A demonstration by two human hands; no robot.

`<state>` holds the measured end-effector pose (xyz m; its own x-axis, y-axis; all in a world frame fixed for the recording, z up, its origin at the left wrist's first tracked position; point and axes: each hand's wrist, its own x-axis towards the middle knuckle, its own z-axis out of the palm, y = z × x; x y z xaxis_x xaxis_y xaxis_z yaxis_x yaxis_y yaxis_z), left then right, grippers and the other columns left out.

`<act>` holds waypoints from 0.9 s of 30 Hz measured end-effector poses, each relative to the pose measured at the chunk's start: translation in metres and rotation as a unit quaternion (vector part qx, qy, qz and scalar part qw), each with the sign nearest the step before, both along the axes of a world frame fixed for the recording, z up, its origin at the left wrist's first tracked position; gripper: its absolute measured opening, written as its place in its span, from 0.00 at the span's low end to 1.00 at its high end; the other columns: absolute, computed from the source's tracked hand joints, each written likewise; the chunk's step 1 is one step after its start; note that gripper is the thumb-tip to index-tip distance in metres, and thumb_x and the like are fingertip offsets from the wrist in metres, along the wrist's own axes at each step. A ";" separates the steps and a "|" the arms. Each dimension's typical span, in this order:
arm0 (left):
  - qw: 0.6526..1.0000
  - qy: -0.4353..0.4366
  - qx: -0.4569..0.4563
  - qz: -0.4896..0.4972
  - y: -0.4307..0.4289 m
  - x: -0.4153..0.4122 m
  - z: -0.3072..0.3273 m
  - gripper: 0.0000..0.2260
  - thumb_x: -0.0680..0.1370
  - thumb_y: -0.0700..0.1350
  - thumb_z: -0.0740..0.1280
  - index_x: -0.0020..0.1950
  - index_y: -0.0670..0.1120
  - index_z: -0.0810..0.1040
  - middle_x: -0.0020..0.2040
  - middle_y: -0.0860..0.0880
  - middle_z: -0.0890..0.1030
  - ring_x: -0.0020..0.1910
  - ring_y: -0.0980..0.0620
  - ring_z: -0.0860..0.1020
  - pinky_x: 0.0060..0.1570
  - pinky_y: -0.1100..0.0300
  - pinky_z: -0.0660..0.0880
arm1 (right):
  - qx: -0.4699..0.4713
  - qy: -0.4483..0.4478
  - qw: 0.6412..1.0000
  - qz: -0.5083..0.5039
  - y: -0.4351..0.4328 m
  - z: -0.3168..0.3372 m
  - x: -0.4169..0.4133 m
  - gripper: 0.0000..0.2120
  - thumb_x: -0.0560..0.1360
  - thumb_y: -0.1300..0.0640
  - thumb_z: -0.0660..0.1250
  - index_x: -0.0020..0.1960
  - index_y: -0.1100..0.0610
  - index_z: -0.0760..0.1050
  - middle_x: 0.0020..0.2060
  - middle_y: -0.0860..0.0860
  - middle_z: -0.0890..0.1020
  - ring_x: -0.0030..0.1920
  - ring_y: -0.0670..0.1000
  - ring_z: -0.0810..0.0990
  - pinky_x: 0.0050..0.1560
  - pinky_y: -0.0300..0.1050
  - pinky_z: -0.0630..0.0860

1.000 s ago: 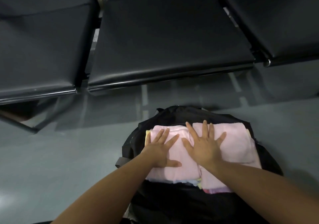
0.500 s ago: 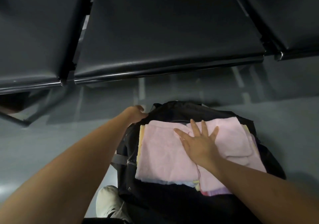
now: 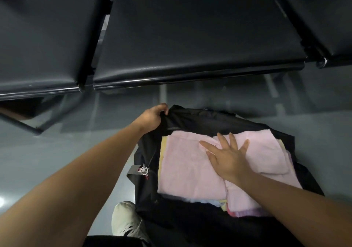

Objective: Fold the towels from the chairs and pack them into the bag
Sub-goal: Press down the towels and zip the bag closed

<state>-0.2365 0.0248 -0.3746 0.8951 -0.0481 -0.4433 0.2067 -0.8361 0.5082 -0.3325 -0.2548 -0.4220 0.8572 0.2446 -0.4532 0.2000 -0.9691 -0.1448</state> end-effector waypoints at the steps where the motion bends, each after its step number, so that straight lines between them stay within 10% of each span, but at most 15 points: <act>1: 0.999 0.008 0.023 -0.022 -0.001 0.000 0.006 0.09 0.82 0.40 0.56 0.53 0.55 0.70 0.52 0.44 0.79 0.46 0.44 0.77 0.43 0.54 0.73 | 0.000 0.004 1.000 -0.001 0.000 0.000 -0.001 0.22 0.85 0.40 0.42 0.77 0.25 0.47 0.83 0.50 0.50 0.82 0.62 0.43 0.72 0.78 0.40; 2: 0.997 0.027 0.049 -0.059 -0.002 -0.002 0.012 0.04 0.82 0.49 0.61 0.56 0.55 0.69 0.52 0.44 0.77 0.47 0.43 0.77 0.47 0.52 0.73 | 0.000 0.006 1.000 -0.001 0.000 0.001 -0.001 0.22 0.85 0.40 0.42 0.77 0.25 0.46 0.84 0.50 0.49 0.82 0.62 0.42 0.72 0.78 0.39; 4: 0.979 0.049 0.120 -0.157 -0.004 -0.001 0.018 0.24 0.76 0.63 0.70 0.65 0.58 0.64 0.55 0.47 0.71 0.49 0.44 0.76 0.52 0.49 0.76 | 0.006 0.009 1.000 -0.004 0.000 0.002 -0.001 0.22 0.85 0.39 0.41 0.77 0.26 0.46 0.84 0.50 0.49 0.82 0.63 0.42 0.72 0.78 0.39; 6: 0.956 0.027 0.189 -0.224 -0.009 -0.003 0.017 0.31 0.76 0.59 0.72 0.74 0.60 0.60 0.58 0.46 0.68 0.49 0.44 0.75 0.52 0.48 0.77 | -0.002 0.009 1.000 0.002 0.000 0.000 -0.001 0.25 0.81 0.36 0.33 0.77 0.26 0.45 0.84 0.50 0.50 0.82 0.63 0.43 0.72 0.78 0.40; 15: 0.959 -0.169 0.164 -0.159 -0.024 0.005 0.018 0.11 0.82 0.47 0.67 0.61 0.50 0.84 0.66 0.44 0.74 0.66 0.39 0.71 0.67 0.44 0.70 | -0.007 0.007 1.000 0.006 -0.001 0.002 -0.004 0.25 0.82 0.37 0.33 0.79 0.28 0.44 0.83 0.51 0.49 0.82 0.63 0.42 0.73 0.78 0.39; 21: 0.973 -0.106 0.143 -0.147 -0.040 0.001 0.037 0.23 0.81 0.34 0.60 0.72 0.55 0.74 0.63 0.44 0.79 0.58 0.40 0.79 0.54 0.51 0.77 | 0.007 0.001 1.000 0.005 0.000 0.005 -0.005 0.24 0.83 0.37 0.36 0.79 0.29 0.44 0.84 0.52 0.48 0.82 0.63 0.41 0.73 0.77 0.38; 27: 0.950 -0.100 0.181 -0.234 -0.064 -0.020 0.025 0.14 0.84 0.49 0.57 0.70 0.52 0.67 0.57 0.41 0.74 0.51 0.36 0.79 0.51 0.46 0.77 | 0.028 -0.030 0.998 -0.047 0.003 0.021 -0.017 0.25 0.85 0.39 0.46 0.80 0.30 0.44 0.83 0.58 0.47 0.82 0.61 0.41 0.74 0.76 0.41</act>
<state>-0.2567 -0.0389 -0.3497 0.8808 -0.3388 -0.3306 -0.3018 -0.9400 0.1593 -0.3490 -0.2519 -0.4006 0.9029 0.1850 -0.3879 0.1178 -0.9746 -0.1906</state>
